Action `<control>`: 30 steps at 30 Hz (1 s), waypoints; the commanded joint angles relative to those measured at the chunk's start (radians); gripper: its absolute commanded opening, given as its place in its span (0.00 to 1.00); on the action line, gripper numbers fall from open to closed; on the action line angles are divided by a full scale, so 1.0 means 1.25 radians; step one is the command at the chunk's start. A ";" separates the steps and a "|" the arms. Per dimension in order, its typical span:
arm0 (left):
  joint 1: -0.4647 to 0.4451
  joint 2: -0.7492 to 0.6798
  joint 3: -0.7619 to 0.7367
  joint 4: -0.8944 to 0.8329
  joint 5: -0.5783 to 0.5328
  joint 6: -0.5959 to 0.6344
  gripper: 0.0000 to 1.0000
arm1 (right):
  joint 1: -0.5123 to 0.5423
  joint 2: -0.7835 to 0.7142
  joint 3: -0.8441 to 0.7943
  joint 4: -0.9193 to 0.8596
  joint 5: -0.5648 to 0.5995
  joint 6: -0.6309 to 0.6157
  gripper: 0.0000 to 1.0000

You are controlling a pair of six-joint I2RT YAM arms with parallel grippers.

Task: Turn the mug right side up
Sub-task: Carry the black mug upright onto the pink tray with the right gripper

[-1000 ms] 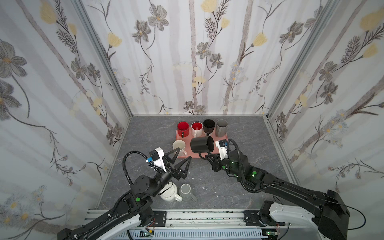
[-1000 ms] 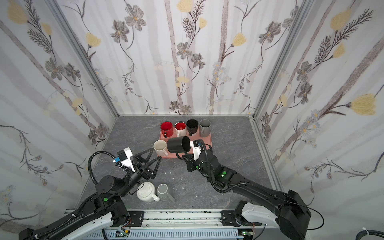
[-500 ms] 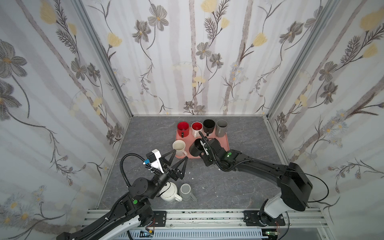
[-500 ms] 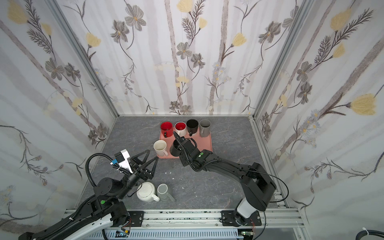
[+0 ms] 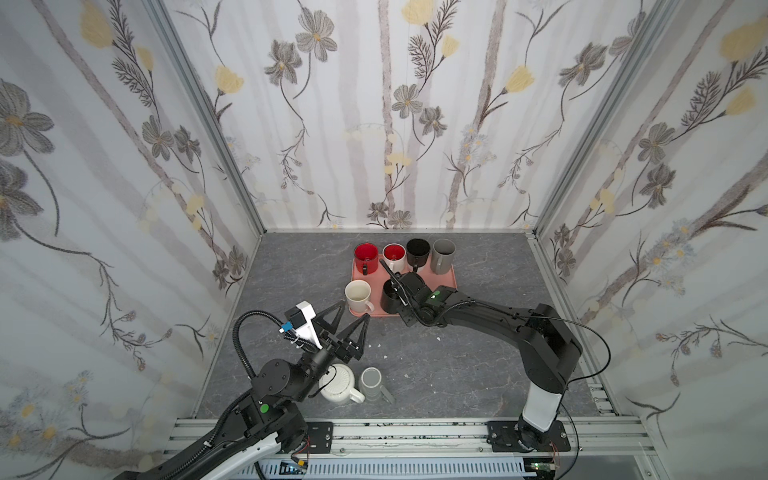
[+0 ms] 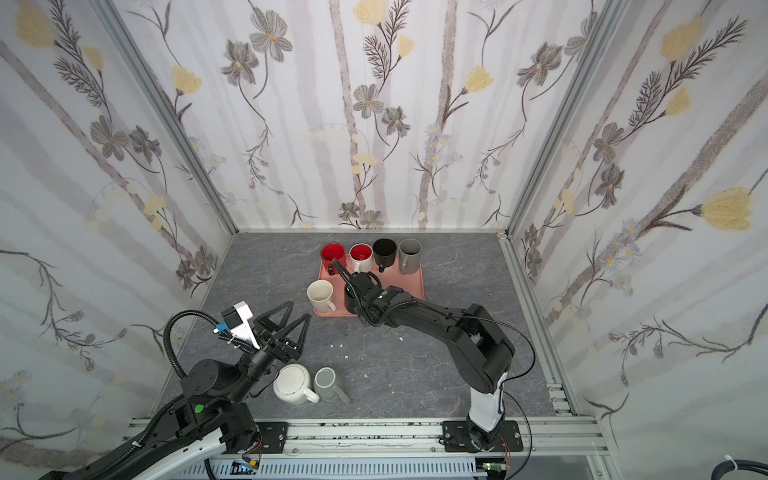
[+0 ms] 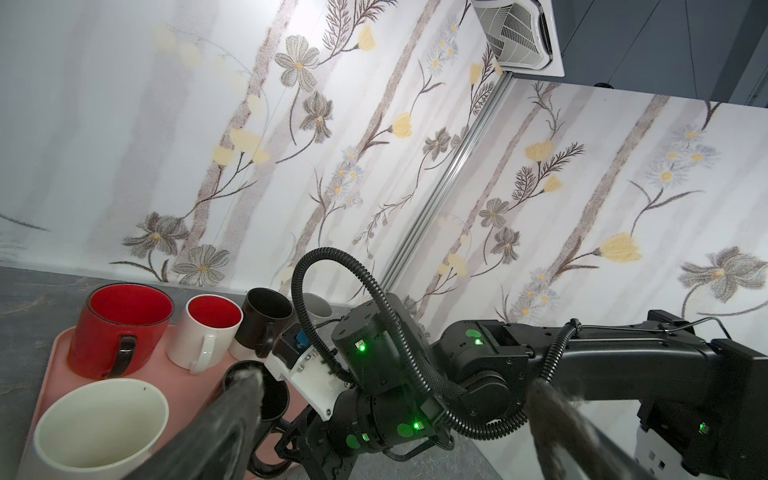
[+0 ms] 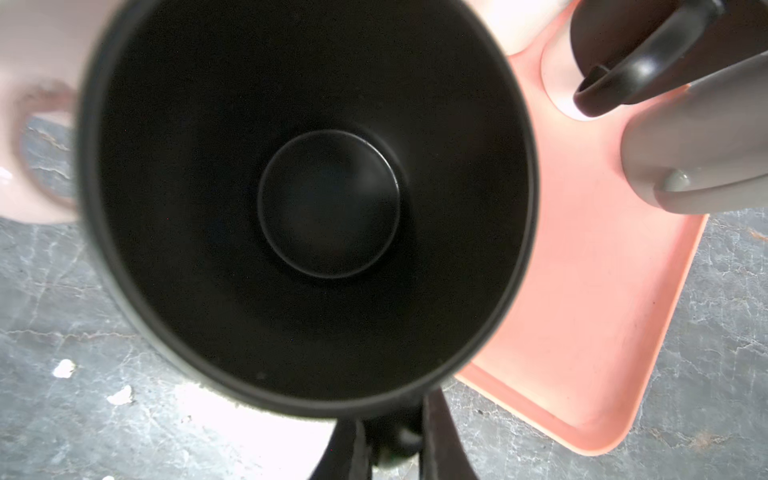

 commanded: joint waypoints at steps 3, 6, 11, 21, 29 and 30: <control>0.001 -0.010 -0.005 -0.002 -0.016 -0.002 1.00 | 0.002 0.018 0.028 0.006 0.029 -0.032 0.00; 0.000 -0.015 -0.005 -0.006 -0.020 -0.001 1.00 | 0.003 0.033 0.046 0.000 0.034 -0.040 0.00; 0.000 -0.022 -0.008 -0.011 -0.024 -0.002 1.00 | 0.016 0.067 0.087 -0.027 0.062 -0.055 0.00; 0.000 -0.030 -0.010 -0.022 -0.025 -0.002 1.00 | 0.027 0.080 0.104 -0.035 0.079 -0.069 0.01; 0.000 -0.036 -0.011 -0.026 -0.026 -0.003 1.00 | 0.032 0.072 0.098 -0.025 0.059 -0.069 0.28; 0.000 -0.036 -0.011 -0.026 -0.028 -0.004 1.00 | 0.033 0.070 0.097 -0.023 0.058 -0.066 0.31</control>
